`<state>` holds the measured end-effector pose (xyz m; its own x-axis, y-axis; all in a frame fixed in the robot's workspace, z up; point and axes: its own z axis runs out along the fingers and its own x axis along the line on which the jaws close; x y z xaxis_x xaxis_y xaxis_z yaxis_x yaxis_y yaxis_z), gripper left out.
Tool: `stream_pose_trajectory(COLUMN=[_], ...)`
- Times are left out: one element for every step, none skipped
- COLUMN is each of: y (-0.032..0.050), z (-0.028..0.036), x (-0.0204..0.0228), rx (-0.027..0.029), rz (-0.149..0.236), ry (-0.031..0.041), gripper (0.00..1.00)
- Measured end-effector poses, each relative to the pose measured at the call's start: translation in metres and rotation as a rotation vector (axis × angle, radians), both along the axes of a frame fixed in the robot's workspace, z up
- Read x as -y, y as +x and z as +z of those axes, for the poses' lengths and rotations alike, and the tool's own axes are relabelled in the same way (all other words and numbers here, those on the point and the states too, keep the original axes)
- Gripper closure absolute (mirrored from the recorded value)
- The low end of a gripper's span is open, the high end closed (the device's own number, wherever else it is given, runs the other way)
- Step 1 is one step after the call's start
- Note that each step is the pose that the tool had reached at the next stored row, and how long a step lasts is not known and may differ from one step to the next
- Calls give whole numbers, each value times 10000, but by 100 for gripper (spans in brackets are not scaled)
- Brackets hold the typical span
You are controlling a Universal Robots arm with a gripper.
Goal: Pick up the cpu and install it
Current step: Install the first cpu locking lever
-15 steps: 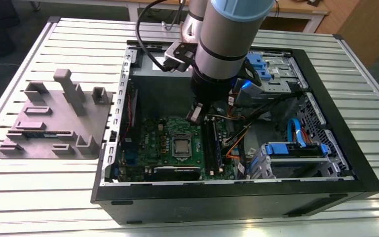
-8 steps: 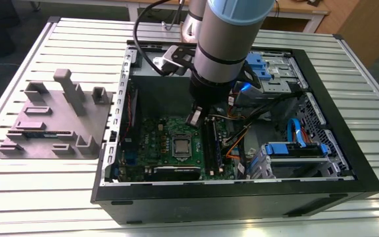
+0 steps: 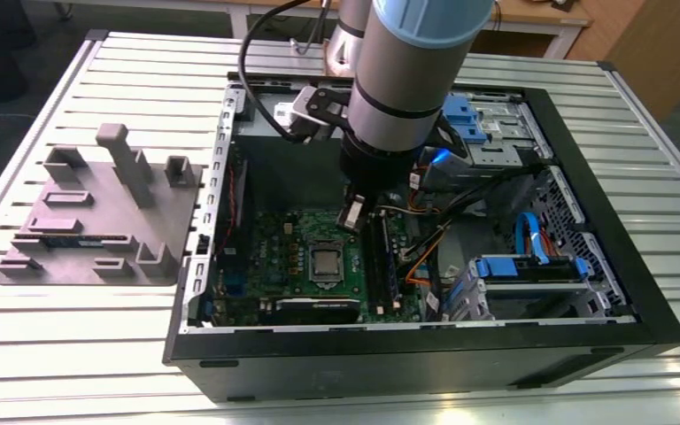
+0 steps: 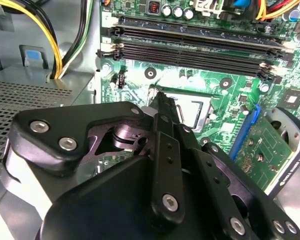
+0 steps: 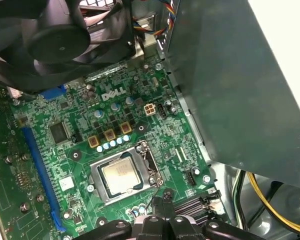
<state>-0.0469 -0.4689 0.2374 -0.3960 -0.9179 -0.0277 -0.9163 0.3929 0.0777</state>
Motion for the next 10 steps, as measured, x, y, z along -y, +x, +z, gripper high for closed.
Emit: stream_pose_trajectory(y=[0, 0, 0, 0, 0, 0, 0, 0, 0, 0], z=[0, 0, 0, 0, 0, 0, 0, 0, 0, 0], x=[0, 1, 2, 2, 2, 2, 2, 2, 3, 3], rx=[1, 0, 0, 0, 1, 0, 0, 0, 0, 0], rz=[0, 1, 2, 2, 1, 2, 1, 1, 2, 1], ry=[1, 1, 0, 0, 1, 0, 0, 0, 0, 0], gripper=[90, 90, 90, 90, 90, 90, 90, 90, 90, 90])
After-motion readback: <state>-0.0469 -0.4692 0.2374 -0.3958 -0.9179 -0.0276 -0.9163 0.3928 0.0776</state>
